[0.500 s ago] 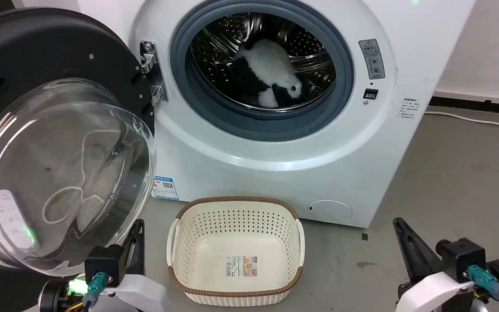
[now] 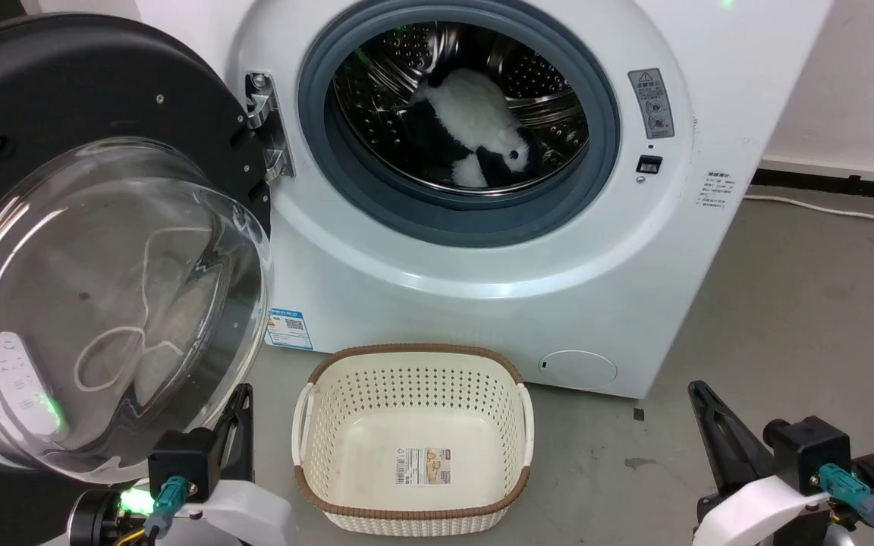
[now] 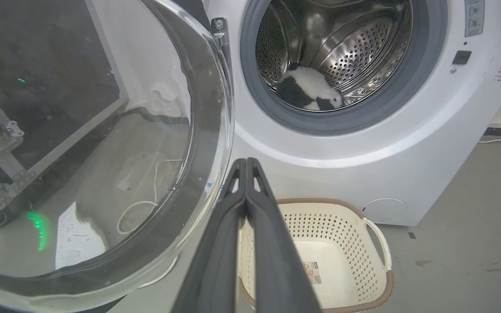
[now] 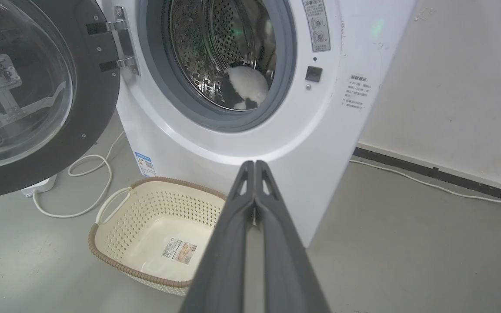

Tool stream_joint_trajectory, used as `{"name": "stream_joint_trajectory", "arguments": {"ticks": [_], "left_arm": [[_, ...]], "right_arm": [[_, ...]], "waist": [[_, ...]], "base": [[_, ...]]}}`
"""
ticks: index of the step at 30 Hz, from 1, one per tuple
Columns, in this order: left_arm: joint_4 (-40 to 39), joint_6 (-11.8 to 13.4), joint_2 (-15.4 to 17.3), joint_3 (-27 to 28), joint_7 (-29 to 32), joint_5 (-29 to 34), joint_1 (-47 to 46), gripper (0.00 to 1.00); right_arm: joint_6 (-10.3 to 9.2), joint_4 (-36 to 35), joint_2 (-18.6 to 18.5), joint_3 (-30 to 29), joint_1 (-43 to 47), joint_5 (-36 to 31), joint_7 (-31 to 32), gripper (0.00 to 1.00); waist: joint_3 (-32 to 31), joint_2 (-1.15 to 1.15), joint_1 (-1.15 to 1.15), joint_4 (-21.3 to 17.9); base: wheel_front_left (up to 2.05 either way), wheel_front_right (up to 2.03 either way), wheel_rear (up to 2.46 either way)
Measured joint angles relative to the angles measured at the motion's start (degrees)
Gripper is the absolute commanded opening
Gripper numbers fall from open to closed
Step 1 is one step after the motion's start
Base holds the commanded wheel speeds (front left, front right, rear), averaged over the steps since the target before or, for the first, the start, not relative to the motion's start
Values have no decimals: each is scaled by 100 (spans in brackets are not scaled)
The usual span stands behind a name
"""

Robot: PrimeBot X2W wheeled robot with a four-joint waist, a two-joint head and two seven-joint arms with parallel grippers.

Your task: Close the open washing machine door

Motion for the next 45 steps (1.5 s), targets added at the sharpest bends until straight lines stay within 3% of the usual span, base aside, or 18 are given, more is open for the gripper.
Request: {"name": "stream_joint_trajectory", "arguments": {"ticks": [23,24,45], "left_arm": [[0,0,0,-1,0,0,0,0],[4,7,0,-5,0,-1,4,100],[-35,40,36,-194,-165,1,4,100]], "right_arm": [[0,0,0,1,0,0,0,0],[0,5,0,2,3,2,0,100],[0,2,0,-48,18,92,-172,100]], "waist": [[0,0,0,0],[0,0,0,0],[-20,0,0,151]], "base": [[0,0,0],[0,0,0],[0,0,0]]}}
